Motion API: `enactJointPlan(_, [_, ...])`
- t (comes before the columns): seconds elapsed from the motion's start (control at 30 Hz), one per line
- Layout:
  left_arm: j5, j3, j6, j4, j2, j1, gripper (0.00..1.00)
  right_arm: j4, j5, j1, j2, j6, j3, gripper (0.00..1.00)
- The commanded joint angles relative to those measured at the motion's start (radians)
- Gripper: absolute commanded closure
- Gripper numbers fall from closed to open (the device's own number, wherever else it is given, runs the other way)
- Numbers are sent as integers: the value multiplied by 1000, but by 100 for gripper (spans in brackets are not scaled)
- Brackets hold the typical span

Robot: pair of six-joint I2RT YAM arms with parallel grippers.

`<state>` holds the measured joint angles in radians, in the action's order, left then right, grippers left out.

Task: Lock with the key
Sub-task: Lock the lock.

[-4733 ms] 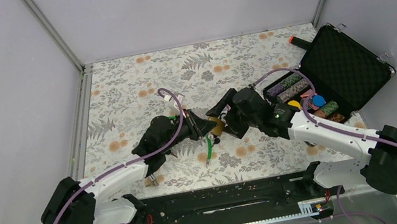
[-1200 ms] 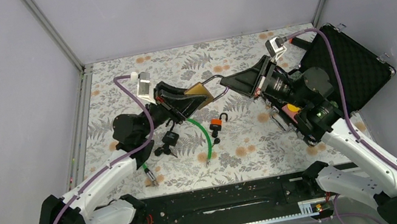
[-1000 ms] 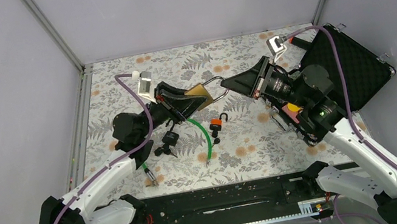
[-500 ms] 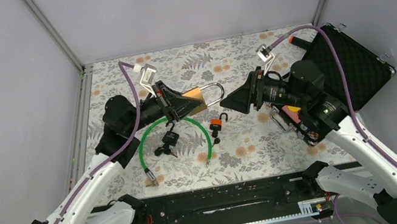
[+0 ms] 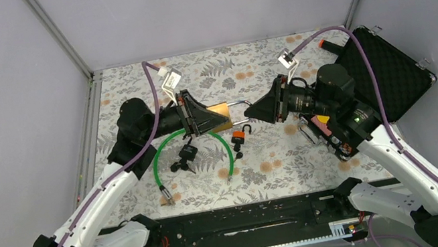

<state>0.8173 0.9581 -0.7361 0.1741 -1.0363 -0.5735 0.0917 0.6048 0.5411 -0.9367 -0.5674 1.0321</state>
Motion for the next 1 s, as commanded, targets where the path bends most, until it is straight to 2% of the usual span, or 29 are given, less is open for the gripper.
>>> enactJointPlan(0.0, [80,81,-102,212,1,8,100,-40,90,-5,-22,0,46,77])
enactJointPlan(0.1, [103,76,-184,284,-15,8,100,-74,107,-4,-27,-14,33,94])
enactJointPlan(0.13, [119,70,-233,356,-27,8,100,-81,107,-4,-25,-17,27,99])
enactJointPlan(0.17, [132,66,-279,411,-37,8,100,-110,103,-4,-22,-24,22,100])
enactJointPlan(0.27, [139,68,-328,437,-55,6,100,-194,110,-4,-19,-91,5,100])
enactJointPlan(0.43, [119,69,-269,356,-65,4,100,-378,150,-4,-30,-270,-25,100])
enactJointPlan(0.57, [107,69,-242,342,-78,-2,100,-401,138,-3,-41,-323,-24,100])
enactJointPlan(0.7, [72,91,-157,238,-80,-15,100,-440,141,-3,-62,-404,-27,100])
enactJointPlan(0.77, [65,91,-168,247,-86,-20,100,-426,119,1,-58,-390,-31,100])
enactJointPlan(0.97, [70,94,-280,365,-135,-59,100,-271,-18,57,-49,-196,-22,100])
